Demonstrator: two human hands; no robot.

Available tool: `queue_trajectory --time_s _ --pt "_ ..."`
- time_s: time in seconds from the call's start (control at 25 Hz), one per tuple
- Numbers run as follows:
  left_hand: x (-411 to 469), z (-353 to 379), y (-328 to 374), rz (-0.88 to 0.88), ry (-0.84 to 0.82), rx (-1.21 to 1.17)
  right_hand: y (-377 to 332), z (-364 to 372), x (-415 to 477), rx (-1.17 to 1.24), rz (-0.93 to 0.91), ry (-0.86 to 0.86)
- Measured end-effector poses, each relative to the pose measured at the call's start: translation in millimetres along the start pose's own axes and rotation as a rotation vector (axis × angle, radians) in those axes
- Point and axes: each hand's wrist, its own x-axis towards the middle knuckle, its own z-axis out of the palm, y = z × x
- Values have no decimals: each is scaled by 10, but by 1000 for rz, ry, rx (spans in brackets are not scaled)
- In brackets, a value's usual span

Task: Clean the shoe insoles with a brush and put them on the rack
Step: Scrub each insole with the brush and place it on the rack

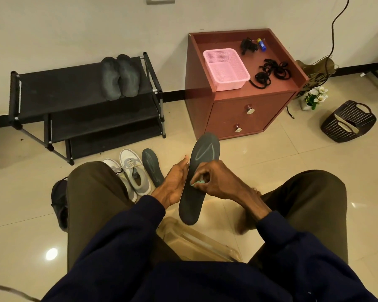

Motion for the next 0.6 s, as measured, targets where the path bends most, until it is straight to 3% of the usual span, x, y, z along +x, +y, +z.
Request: queue_trajectory --time_s 0.08,0.28,0.36,0.48,0.52,0.6 --pt "23 -14 -18 -16 8 -38 19 -42 32 21 2 12" --pt "29 24 -75 -88 -49 -91 290 -115 128 -241 133 528" --pt "14 55 -69 -79 -42 -86 246 -63 94 -143 98 451" --pt "-13 65 -50 -40 -22 -62 82 -13 47 15 23 149" --pt "-13 57 -46 -40 -25 -54 74 -25 57 44 23 127" --pt "10 27 -51 -66 -70 -54 132 -82 92 70 67 278"
